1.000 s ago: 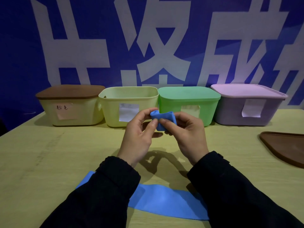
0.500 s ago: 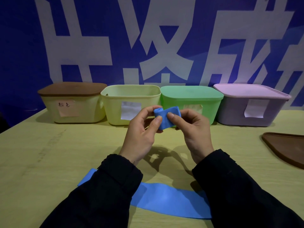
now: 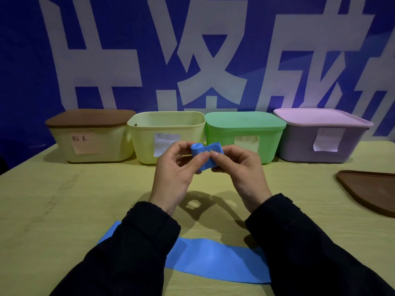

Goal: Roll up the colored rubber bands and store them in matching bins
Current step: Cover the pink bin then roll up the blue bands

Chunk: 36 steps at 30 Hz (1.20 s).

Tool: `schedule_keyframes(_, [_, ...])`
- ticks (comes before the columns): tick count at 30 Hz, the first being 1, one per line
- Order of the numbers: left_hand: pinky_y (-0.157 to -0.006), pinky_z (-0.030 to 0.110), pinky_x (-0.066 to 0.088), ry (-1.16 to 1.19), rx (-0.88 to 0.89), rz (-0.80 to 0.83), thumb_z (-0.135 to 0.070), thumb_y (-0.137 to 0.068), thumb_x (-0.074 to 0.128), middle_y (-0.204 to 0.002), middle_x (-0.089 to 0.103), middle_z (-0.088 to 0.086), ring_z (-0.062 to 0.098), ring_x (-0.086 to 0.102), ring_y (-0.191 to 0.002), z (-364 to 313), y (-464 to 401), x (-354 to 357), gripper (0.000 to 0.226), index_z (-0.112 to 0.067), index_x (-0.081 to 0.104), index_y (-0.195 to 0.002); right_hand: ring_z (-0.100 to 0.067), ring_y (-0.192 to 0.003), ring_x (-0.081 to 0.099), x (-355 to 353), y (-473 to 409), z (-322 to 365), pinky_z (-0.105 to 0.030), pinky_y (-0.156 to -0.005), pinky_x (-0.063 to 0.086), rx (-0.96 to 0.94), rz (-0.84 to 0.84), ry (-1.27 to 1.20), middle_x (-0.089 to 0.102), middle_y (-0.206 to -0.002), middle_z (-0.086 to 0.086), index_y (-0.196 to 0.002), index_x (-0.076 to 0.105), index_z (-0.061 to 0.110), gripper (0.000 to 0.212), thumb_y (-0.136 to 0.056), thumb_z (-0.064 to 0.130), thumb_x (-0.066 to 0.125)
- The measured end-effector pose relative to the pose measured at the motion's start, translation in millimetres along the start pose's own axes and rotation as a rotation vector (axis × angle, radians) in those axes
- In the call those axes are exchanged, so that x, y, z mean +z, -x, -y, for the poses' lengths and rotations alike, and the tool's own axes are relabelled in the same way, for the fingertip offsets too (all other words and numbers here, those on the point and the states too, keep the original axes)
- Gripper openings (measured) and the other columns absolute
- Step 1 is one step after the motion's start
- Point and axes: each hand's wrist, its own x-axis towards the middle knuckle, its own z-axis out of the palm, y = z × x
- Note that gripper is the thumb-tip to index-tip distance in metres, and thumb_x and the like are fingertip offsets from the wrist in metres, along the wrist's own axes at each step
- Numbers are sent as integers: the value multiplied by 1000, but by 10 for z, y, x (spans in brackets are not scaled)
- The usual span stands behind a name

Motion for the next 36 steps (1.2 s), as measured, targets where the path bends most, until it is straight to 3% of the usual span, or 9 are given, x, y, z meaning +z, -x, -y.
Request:
schedule_keyframes(3, [-59,22,50,-9,27,-24,-28,-75,82,-89,69,-4,13,62,-66,2,-5,-4,30,-18,63,-96,-14,-60,60,-11,-16,15,-24,-59,50,-16,-90,-8,70,-68,-3,-84,74,6,5,-84,9,77])
schedule_keyframes(7, [-57,24,46,22,36,10,-31,-70,82,-82,67,-8,11,55,-62,-5,2,-12,37,-16,61,-95,-12,-55,55,-12,-22,9,-22,-57,46,60,-89,-96,65,-64,-4,-81,72,5,10,-81,13,78])
schedule_keyframes(10, [-63,24,50,45,42,60,-27,-78,84,-88,72,-7,11,61,-72,8,11,-21,31,-17,65,-100,-13,-61,56,-1,-20,2,-24,-62,47,122,-47,-170,67,-70,-6,-77,73,11,15,-73,24,79])
schedule_keyframes(15, [-88,22,52,-5,2,155,-19,-96,65,-115,73,0,10,66,-109,81,3,-29,24,-26,66,-119,-17,-76,65,-52,-30,-25,-32,-75,54,122,33,-99,72,-80,-4,-74,70,17,18,-71,29,84])
schedule_keyframes(18, [-87,20,51,22,-30,174,-8,-100,60,-115,74,2,9,67,-108,73,8,-25,24,-18,64,-121,-16,-73,68,-34,-15,-30,-31,-72,57,88,-3,3,73,-78,-6,-79,67,8,17,-78,16,82])
schedule_keyframes(22, [-88,30,57,8,-16,101,-16,-90,73,-106,75,1,16,71,-95,63,8,-19,20,-15,69,-109,-17,-74,70,-6,6,-36,-35,-76,58,60,1,55,75,-79,-8,-81,68,4,11,-81,7,79])
schedule_keyframes(25, [-83,26,57,14,2,65,-12,-90,73,-101,75,-1,11,70,-90,49,1,-17,18,-14,70,-107,-18,-77,71,-26,-1,-14,-31,-76,59,41,35,33,75,-83,-9,-86,71,3,8,-82,6,78])
schedule_keyframes(32, [-86,29,57,32,23,64,-13,-93,69,-106,76,6,19,72,-97,60,-12,-26,20,-16,71,-114,-27,-82,69,-12,-15,-27,-34,-72,57,-80,-7,39,70,-91,-21,-93,59,5,28,-77,4,82])
schedule_keyframes(36, [-96,29,52,26,40,131,-10,-99,62,-113,74,3,21,66,-114,77,-9,-37,24,-22,70,-118,-22,-82,70,-41,-33,-28,-34,-73,59,69,8,-69,73,-89,-11,-99,62,7,33,-73,6,83])
